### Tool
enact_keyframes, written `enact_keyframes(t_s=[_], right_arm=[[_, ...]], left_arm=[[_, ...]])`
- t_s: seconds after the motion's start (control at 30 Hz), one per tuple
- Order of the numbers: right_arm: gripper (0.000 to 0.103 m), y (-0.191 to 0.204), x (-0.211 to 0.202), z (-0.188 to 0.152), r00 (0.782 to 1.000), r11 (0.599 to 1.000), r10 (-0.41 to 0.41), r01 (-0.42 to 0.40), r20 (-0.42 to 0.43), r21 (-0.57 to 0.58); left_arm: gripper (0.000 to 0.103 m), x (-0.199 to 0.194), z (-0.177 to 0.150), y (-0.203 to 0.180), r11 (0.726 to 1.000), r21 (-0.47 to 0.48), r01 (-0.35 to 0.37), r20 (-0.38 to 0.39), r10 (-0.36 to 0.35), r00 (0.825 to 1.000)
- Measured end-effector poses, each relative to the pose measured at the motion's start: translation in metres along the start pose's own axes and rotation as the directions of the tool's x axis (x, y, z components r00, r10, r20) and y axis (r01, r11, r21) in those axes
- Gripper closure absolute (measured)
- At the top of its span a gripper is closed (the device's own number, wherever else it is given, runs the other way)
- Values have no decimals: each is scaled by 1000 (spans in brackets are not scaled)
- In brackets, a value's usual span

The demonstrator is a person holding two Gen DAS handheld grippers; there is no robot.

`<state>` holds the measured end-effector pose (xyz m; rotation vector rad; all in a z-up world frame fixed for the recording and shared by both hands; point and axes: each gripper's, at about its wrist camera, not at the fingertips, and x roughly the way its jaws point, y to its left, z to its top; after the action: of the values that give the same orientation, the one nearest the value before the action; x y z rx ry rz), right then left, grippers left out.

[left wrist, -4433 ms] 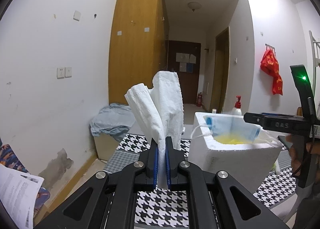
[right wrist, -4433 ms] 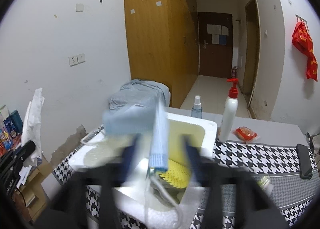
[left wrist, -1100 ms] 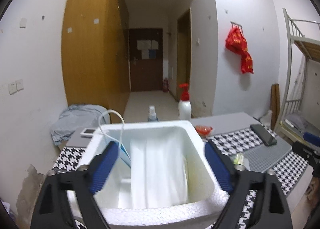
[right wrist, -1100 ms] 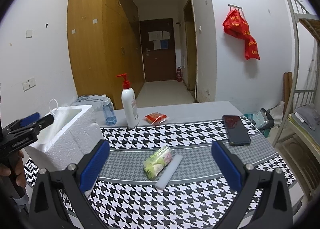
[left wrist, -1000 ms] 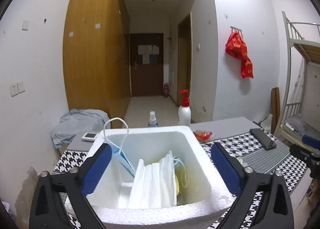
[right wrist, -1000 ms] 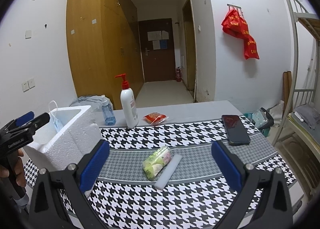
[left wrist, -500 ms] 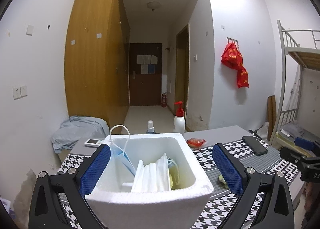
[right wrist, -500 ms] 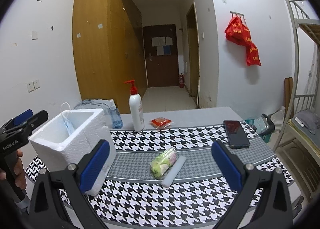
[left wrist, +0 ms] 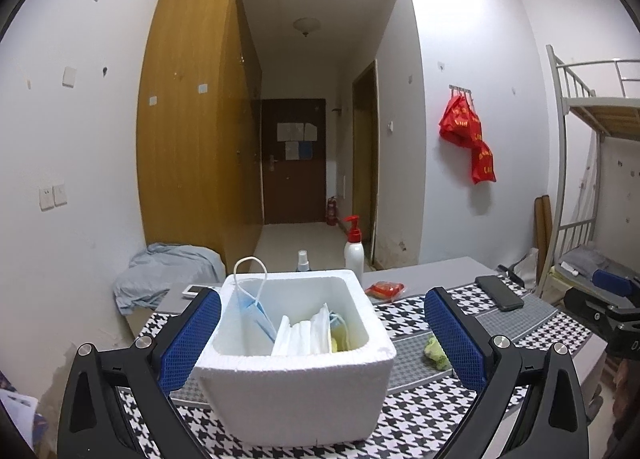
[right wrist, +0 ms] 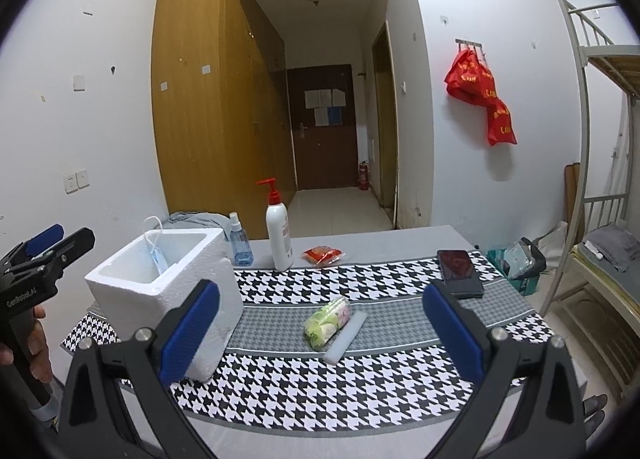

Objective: Organize soft objects
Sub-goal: 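Withdraw both tools from the foam box back over the table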

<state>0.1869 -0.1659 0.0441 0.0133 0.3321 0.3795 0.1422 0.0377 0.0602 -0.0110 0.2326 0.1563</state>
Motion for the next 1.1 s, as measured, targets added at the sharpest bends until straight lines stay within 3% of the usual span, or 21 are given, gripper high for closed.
enact_keyframes(t_s=[0.53, 0.87, 1.1], right_arm=[[0, 7, -33, -15, 999, 1000, 15, -14, 41, -17], [0, 11, -38, -28, 998, 1000, 25, -25, 56, -17], [0, 12, -32, -43, 999, 999, 35, -34, 40, -23]], left_arm=[[1, -36, -12, -8, 1000, 4, 29, 50, -29, 998], [1, -37, -37, -9, 999, -6, 51, 29, -50, 998], [1, -40, -57, -9, 998, -18, 54, 81, -52, 995]])
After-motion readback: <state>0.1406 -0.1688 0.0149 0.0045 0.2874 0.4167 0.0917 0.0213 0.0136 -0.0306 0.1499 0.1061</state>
